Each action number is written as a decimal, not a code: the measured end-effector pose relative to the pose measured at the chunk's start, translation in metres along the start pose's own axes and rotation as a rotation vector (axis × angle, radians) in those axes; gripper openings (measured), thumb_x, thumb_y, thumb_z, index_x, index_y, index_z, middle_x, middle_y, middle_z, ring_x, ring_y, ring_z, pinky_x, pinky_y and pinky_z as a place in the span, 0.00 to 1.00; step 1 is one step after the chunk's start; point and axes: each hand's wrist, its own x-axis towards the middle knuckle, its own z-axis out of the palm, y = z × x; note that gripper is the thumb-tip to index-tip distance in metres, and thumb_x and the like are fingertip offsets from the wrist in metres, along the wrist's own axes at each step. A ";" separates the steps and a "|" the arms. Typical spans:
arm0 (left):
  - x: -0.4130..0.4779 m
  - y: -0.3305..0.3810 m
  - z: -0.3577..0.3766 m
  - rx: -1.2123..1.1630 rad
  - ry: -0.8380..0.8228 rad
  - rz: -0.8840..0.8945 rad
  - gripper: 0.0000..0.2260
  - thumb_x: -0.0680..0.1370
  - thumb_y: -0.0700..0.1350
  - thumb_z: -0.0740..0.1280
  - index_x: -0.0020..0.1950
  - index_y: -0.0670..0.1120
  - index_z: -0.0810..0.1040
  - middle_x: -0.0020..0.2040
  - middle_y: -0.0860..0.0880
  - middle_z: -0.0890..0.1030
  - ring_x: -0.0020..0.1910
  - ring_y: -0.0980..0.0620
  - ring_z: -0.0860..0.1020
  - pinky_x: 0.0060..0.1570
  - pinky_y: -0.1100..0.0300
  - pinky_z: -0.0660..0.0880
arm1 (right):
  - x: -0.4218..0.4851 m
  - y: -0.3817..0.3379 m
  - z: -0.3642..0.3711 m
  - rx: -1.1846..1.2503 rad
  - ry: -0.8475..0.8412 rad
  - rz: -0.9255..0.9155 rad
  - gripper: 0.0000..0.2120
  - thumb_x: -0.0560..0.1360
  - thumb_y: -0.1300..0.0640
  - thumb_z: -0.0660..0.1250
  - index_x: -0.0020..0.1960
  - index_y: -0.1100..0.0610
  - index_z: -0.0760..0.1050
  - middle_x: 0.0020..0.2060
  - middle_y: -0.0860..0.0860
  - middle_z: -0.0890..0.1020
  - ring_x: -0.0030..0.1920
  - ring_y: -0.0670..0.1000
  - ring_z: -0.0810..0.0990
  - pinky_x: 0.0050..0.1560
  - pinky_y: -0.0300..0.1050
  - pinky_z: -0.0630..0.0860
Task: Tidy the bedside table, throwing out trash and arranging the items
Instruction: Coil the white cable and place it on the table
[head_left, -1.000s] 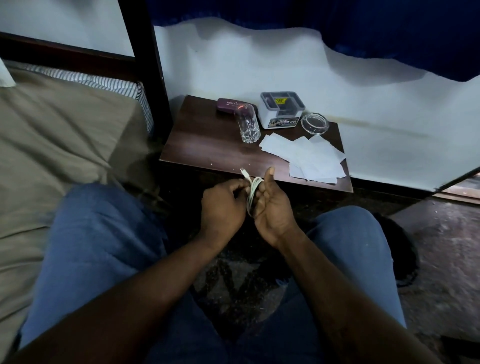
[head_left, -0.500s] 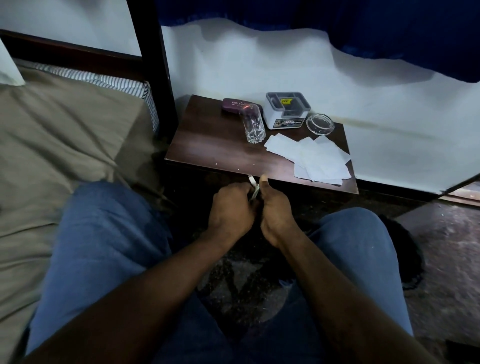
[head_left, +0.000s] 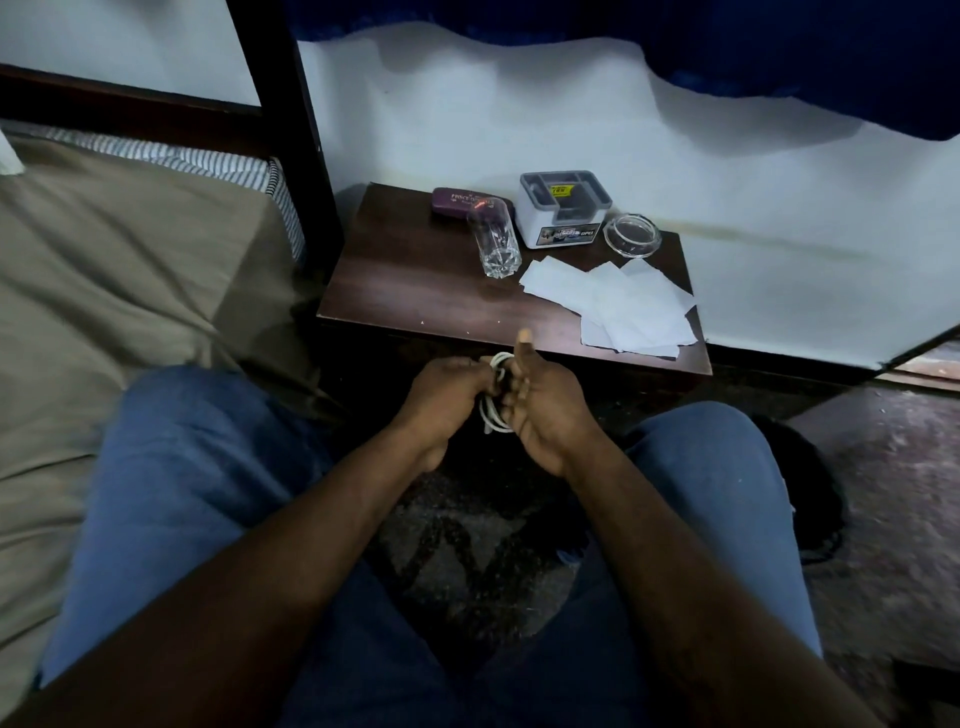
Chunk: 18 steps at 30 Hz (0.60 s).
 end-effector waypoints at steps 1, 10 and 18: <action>-0.001 0.000 0.001 -0.002 -0.018 0.005 0.03 0.67 0.44 0.69 0.34 0.46 0.79 0.35 0.48 0.81 0.37 0.53 0.78 0.42 0.59 0.74 | -0.001 0.000 0.001 -0.019 0.003 -0.010 0.25 0.87 0.43 0.58 0.43 0.60 0.79 0.38 0.58 0.81 0.35 0.50 0.78 0.38 0.42 0.74; 0.009 -0.001 -0.011 0.792 0.066 0.426 0.08 0.72 0.50 0.75 0.41 0.47 0.81 0.44 0.47 0.79 0.43 0.49 0.78 0.44 0.56 0.73 | -0.006 0.004 0.009 -0.133 0.037 -0.063 0.32 0.84 0.37 0.60 0.43 0.67 0.79 0.37 0.61 0.78 0.41 0.56 0.77 0.47 0.53 0.73; -0.007 0.005 -0.013 1.004 0.314 0.842 0.14 0.76 0.54 0.66 0.51 0.45 0.78 0.41 0.43 0.84 0.37 0.38 0.82 0.34 0.52 0.77 | -0.001 -0.003 0.004 -0.059 -0.057 -0.085 0.19 0.86 0.60 0.60 0.40 0.58 0.83 0.38 0.55 0.84 0.38 0.52 0.81 0.43 0.47 0.77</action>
